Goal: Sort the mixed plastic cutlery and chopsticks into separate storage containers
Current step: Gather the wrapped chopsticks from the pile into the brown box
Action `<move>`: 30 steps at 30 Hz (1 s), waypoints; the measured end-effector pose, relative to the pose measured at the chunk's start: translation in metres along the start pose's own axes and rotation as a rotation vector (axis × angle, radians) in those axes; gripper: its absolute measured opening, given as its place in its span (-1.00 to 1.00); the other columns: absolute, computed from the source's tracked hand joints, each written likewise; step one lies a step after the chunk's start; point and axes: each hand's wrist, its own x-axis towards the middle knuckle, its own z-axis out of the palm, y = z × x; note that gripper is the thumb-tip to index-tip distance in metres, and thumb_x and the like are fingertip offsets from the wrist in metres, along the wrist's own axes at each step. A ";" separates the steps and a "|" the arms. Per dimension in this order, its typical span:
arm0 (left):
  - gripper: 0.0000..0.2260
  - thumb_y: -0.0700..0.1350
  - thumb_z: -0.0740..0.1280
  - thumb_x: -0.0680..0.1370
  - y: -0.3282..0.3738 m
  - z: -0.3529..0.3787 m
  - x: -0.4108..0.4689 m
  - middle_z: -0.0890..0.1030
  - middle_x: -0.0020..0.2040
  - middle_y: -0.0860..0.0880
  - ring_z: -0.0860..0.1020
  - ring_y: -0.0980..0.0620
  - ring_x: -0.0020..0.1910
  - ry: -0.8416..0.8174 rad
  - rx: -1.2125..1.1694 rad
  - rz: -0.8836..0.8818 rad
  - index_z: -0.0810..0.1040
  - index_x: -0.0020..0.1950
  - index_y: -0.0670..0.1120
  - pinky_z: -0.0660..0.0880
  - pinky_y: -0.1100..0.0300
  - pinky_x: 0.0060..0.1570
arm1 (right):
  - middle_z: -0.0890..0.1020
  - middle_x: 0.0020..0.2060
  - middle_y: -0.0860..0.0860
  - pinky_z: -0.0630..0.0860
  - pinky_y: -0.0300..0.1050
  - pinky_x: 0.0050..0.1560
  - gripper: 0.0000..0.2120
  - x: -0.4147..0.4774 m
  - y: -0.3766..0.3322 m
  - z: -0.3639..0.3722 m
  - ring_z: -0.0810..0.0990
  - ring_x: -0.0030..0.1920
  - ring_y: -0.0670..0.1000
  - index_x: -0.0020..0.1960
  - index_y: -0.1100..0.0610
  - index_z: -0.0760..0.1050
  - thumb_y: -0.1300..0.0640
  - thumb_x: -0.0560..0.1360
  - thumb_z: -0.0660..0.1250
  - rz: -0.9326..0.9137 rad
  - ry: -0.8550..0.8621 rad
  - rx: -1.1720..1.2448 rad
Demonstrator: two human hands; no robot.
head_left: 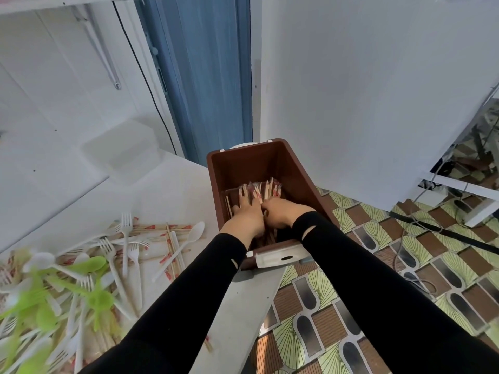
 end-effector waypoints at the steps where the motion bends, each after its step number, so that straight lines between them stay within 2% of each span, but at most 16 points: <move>1: -0.31 -0.38 0.22 0.56 0.000 0.000 0.000 -0.18 0.59 -0.16 0.02 -0.27 0.55 -0.035 0.043 -0.006 -0.02 0.60 -0.09 0.21 -0.12 0.44 | 0.54 0.25 0.19 0.49 -0.08 0.12 -0.67 0.001 0.000 0.000 0.54 0.18 0.16 0.34 0.18 0.46 0.23 0.60 0.19 0.006 0.008 -0.013; 3: -0.37 -0.35 0.20 0.59 0.002 0.000 0.001 -0.17 0.59 -0.19 0.07 -0.29 0.53 -0.060 0.122 -0.034 -0.01 0.59 -0.17 0.25 -0.08 0.43 | 0.60 0.15 0.17 0.49 -0.11 0.01 -0.76 0.002 0.002 0.000 0.57 0.05 0.13 0.18 0.22 0.56 0.25 0.57 0.21 0.029 0.037 -0.023; 6: -0.40 -0.24 0.15 0.66 0.005 0.001 0.008 -0.12 0.59 -0.25 0.04 -0.28 0.55 -0.078 0.177 -0.103 -0.14 0.58 -0.23 0.17 -0.07 0.48 | 0.52 0.23 0.18 0.54 -0.02 0.10 -0.71 0.005 0.005 0.001 0.58 0.11 0.19 0.23 0.23 0.51 0.33 0.54 0.21 0.071 0.088 -0.061; 9: -0.50 -0.17 0.14 0.66 0.004 0.005 0.016 0.06 0.57 -0.29 0.05 -0.32 0.54 -0.078 0.307 -0.078 0.08 0.57 -0.24 0.15 -0.12 0.49 | 0.41 0.31 0.21 0.51 0.05 0.21 -0.62 0.002 0.008 -0.001 0.53 0.20 0.23 0.35 0.22 0.38 0.36 0.55 0.21 0.106 0.158 -0.079; 11: -0.52 -0.19 0.12 0.66 0.002 0.001 0.015 0.08 0.56 -0.29 0.12 -0.29 0.53 -0.087 0.288 -0.063 0.11 0.56 -0.25 0.24 -0.06 0.46 | 0.37 0.34 0.21 0.52 0.05 0.20 -0.62 0.000 0.008 -0.001 0.53 0.19 0.23 0.37 0.19 0.35 0.29 0.56 0.26 0.099 0.132 -0.039; 14: -0.53 -0.16 0.14 0.66 0.001 -0.004 0.012 0.24 0.52 -0.21 0.31 -0.20 0.46 -0.009 0.147 0.025 0.17 0.55 -0.23 0.28 0.03 0.41 | 0.51 0.24 0.19 0.56 0.04 0.14 -0.72 -0.004 0.004 0.001 0.59 0.14 0.21 0.28 0.17 0.41 0.18 0.58 0.29 0.060 0.104 0.159; 16: -0.57 -0.16 0.17 0.65 0.000 -0.003 0.006 0.30 0.48 -0.23 0.39 -0.19 0.40 0.079 -0.021 0.060 0.24 0.51 -0.24 0.32 0.05 0.36 | 0.58 0.18 0.19 0.59 0.04 0.11 -0.82 -0.008 0.001 -0.001 0.62 0.11 0.20 0.18 0.15 0.46 0.22 0.58 0.28 0.067 0.170 0.293; 18: -0.59 -0.22 0.20 0.63 -0.004 -0.007 -0.008 0.28 0.45 -0.23 0.40 -0.20 0.37 0.217 -0.187 0.156 0.28 0.48 -0.22 0.32 0.08 0.33 | 0.59 0.18 0.17 0.56 -0.08 0.04 -0.83 -0.014 0.000 -0.007 0.61 0.11 0.15 0.15 0.15 0.52 0.25 0.59 0.24 0.081 0.273 0.324; 21: -0.74 -0.28 0.23 0.59 -0.023 -0.025 -0.039 0.44 0.26 -0.09 0.47 0.04 0.20 0.571 -0.386 0.450 0.54 0.26 -0.13 0.29 0.32 0.16 | 0.60 0.09 0.11 0.51 -0.23 -0.24 -0.83 -0.026 -0.004 -0.014 0.61 -0.13 0.00 0.09 0.08 0.53 0.24 0.58 0.21 0.031 0.431 0.439; 23: -0.78 -0.28 0.22 0.59 -0.047 -0.036 -0.050 0.52 0.13 -0.01 0.46 0.16 0.07 0.727 -0.468 0.515 0.60 0.10 -0.07 0.31 0.37 0.10 | 0.60 -0.05 0.03 0.53 -0.22 -0.27 -0.84 -0.036 -0.016 -0.016 0.57 -0.21 -0.07 0.06 0.03 0.51 0.22 0.59 0.20 -0.052 0.516 0.545; 25: -0.79 -0.24 0.21 0.60 -0.079 -0.040 -0.057 0.53 0.08 0.05 0.49 0.14 0.03 0.754 -0.504 0.437 0.59 0.05 0.00 0.38 0.34 0.08 | 0.59 -0.15 -0.04 0.55 -0.21 -0.19 -0.84 -0.046 -0.036 -0.013 0.58 -0.20 -0.10 0.08 0.00 0.50 0.20 0.60 0.21 -0.153 0.570 0.617; 27: -0.81 -0.18 0.21 0.63 -0.117 -0.037 -0.064 0.51 0.09 0.11 0.49 0.14 0.02 0.699 -0.467 0.296 0.56 0.02 0.07 0.44 0.27 0.05 | 0.57 -0.17 -0.11 0.49 -0.31 -0.20 -0.82 -0.055 -0.067 -0.007 0.56 -0.19 -0.16 0.14 -0.01 0.51 0.18 0.61 0.21 -0.259 0.590 0.637; 30: -0.79 -0.22 0.21 0.60 -0.169 -0.025 -0.072 0.61 0.10 0.05 0.56 0.06 0.01 0.623 -0.430 0.185 0.58 -0.01 0.05 0.44 0.22 0.07 | 0.55 -0.15 -0.17 0.43 -0.46 -0.21 -0.82 -0.066 -0.113 0.008 0.52 -0.22 -0.28 0.16 0.02 0.53 0.17 0.62 0.23 -0.432 0.593 0.617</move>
